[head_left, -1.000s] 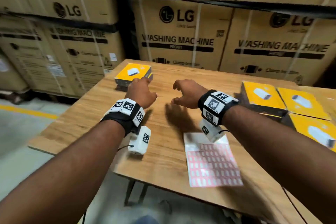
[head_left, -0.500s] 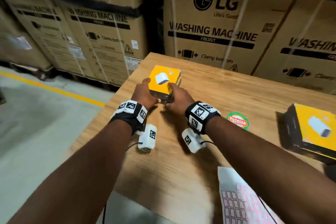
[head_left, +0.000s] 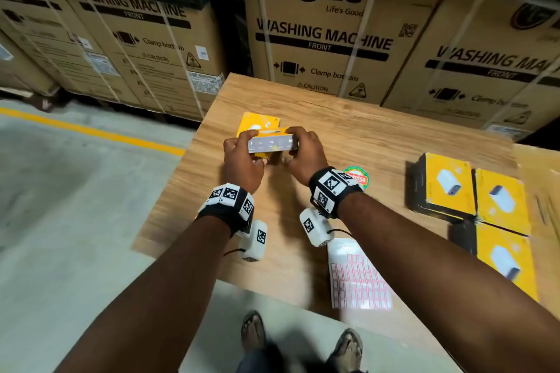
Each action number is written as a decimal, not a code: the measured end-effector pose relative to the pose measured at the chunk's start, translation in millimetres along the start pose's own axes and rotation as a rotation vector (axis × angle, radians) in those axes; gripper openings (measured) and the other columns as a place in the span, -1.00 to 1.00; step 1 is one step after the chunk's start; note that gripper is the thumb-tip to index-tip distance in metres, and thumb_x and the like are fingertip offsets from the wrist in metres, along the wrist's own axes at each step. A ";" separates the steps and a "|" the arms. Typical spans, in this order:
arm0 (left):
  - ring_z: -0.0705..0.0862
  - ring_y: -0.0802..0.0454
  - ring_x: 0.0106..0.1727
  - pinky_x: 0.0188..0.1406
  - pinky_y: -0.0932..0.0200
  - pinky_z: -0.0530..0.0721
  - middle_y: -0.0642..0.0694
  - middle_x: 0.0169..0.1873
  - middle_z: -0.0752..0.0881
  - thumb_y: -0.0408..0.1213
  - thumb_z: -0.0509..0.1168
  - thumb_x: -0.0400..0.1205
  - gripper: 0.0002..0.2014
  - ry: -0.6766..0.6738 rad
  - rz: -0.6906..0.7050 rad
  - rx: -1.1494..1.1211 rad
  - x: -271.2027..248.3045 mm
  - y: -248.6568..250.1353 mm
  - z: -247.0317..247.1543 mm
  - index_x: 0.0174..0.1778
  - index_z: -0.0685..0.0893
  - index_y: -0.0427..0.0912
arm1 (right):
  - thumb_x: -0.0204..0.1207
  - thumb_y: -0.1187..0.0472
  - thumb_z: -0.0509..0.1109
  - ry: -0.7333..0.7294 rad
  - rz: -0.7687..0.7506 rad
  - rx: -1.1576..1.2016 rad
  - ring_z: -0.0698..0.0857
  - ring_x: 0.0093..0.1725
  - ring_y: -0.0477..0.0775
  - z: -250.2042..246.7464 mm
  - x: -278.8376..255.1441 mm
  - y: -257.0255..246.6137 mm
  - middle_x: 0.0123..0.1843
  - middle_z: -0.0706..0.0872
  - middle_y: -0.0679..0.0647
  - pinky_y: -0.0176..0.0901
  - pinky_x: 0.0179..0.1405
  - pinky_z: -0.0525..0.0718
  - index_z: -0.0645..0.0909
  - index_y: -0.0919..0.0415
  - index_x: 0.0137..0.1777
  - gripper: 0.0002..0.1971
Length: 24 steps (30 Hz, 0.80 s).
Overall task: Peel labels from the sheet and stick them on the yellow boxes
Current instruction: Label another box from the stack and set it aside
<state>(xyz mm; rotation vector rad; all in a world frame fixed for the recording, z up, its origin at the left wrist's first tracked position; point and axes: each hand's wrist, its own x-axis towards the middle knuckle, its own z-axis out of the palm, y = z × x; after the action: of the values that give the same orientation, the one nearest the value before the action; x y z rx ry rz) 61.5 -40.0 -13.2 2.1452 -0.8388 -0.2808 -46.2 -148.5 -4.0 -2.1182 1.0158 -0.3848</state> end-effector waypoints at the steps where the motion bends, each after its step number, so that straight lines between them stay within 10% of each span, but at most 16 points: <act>1: 0.71 -0.16 0.07 0.11 0.42 0.56 -0.22 0.21 0.45 -0.59 0.44 0.41 -0.36 0.008 0.017 -0.034 -3.3 4.1 -1.1 0.41 0.58 -0.06 | 0.32 0.47 0.46 0.021 -0.008 -0.005 0.59 0.14 0.26 -7.1 -4.2 0.2 0.17 0.54 0.29 -0.38 0.01 0.37 0.54 0.22 0.40 -0.41; 6: 0.71 -0.15 -0.13 -0.07 0.39 0.60 -0.21 0.13 0.50 -0.48 0.49 0.42 -0.53 -0.012 0.075 -0.073 -20.0 39.6 -10.8 0.25 0.65 -0.15 | 0.32 0.44 0.50 0.121 -0.043 -0.039 0.62 -0.01 0.27 -42.8 -23.8 5.5 0.02 0.59 0.25 -0.30 -0.11 0.37 0.65 0.24 0.21 -0.57; 10: 0.65 -0.10 0.12 0.16 0.02 0.66 -0.18 0.16 0.57 -0.28 0.54 0.39 -0.55 -0.066 0.129 -0.087 -32.0 56.0 -5.4 0.21 0.66 -0.16 | 0.29 0.29 0.64 0.108 -0.041 0.010 0.51 -0.08 0.04 -77.9 -40.9 16.8 -0.01 0.55 0.12 -0.27 -0.14 0.37 0.65 0.22 0.17 -0.56; 14: 0.63 0.07 0.13 0.19 0.14 0.59 -0.07 0.12 0.68 -0.33 0.46 0.55 -0.64 -0.174 0.102 -0.258 -46.8 83.7 8.7 0.25 0.58 -0.21 | 0.36 0.23 0.65 0.047 0.019 0.151 0.57 -0.10 0.01 -110.0 -55.0 31.6 -0.05 0.65 0.02 -0.43 -0.30 0.41 0.58 0.23 0.19 -0.56; 24: 0.71 -0.02 0.24 0.34 -0.16 0.62 -0.03 0.25 0.72 0.13 0.41 0.42 -0.35 -0.443 -0.126 -0.350 -84.1 105.4 60.1 0.39 0.48 -0.04 | 0.45 0.01 0.59 0.117 0.219 0.458 0.68 -0.06 0.00 -155.9 -73.1 71.0 -0.09 0.69 -0.03 -0.08 -0.01 0.66 0.57 0.13 0.19 -0.60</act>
<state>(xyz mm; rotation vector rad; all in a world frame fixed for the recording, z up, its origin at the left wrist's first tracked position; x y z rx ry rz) -79.2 -70.2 20.0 1.8300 -0.8241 -0.9237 -216.2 -198.7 53.2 -1.5750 1.0938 -0.5766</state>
